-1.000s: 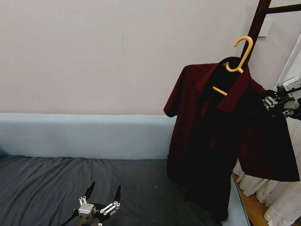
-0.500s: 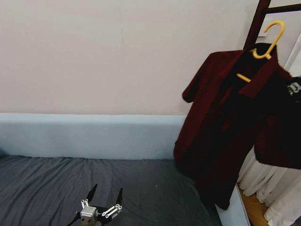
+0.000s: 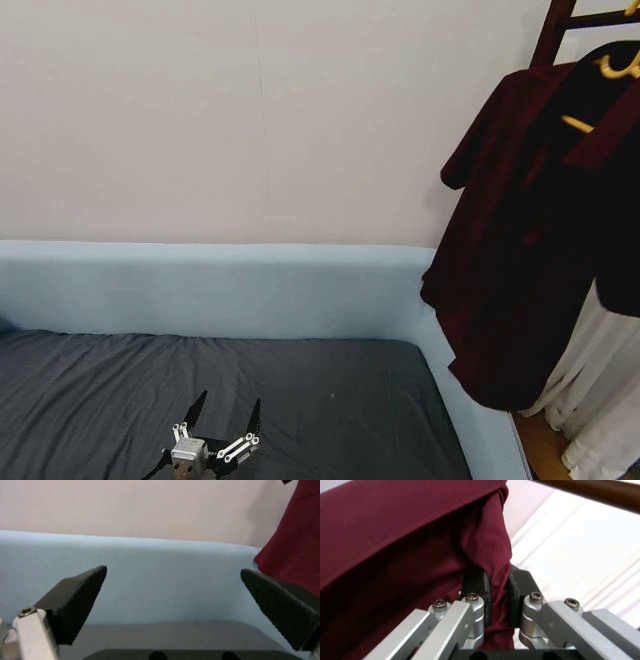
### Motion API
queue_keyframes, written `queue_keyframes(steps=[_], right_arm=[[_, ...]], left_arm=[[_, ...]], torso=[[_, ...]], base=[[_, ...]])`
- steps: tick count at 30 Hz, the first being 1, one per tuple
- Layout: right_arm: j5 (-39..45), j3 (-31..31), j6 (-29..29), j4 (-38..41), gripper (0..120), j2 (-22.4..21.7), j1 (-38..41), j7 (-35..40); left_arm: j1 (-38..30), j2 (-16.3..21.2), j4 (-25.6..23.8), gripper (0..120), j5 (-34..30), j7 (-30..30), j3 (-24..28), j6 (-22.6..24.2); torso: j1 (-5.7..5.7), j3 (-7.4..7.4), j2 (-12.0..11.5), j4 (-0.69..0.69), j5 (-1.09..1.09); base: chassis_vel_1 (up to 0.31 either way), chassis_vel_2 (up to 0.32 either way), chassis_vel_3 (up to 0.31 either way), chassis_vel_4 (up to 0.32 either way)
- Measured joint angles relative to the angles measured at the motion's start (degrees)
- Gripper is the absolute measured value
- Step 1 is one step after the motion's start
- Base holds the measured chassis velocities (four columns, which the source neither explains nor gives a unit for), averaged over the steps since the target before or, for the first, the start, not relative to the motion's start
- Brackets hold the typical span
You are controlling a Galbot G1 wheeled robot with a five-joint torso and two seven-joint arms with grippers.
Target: Pick up the clothes from the sofa and hang them on the clothes hanger.
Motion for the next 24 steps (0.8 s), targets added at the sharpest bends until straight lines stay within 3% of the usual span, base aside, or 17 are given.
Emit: queue_keyframes(steps=[11,18,24], right_arm=[[-4.2,-1.2,0.0,-3.2,8,3.9,-2.5,5.5],[-11.8,4.3,0.1,-2.2,8,8.0,-8.4,6.7],[-13.6,6.4,0.1,0.1,8,7.1,-10.7,6.5]], left_arm=[[0.0,0.0,0.0,100,0.0,0.0,0.0,0.0],[0.0,0.0,0.0,100,-0.1,-0.1,0.0,0.1],[0.0,0.0,-0.1,100,-0.1,-0.1,0.0,0.1]], torso=[[0.00,0.00,0.0,0.00,0.01],[0.00,0.00,0.0,0.00,0.02],[0.00,0.00,0.0,-0.01,0.00]], base=[[0.000,0.000,0.000,0.000],[0.000,0.000,0.000,0.000],[0.000,0.000,0.000,0.000]])
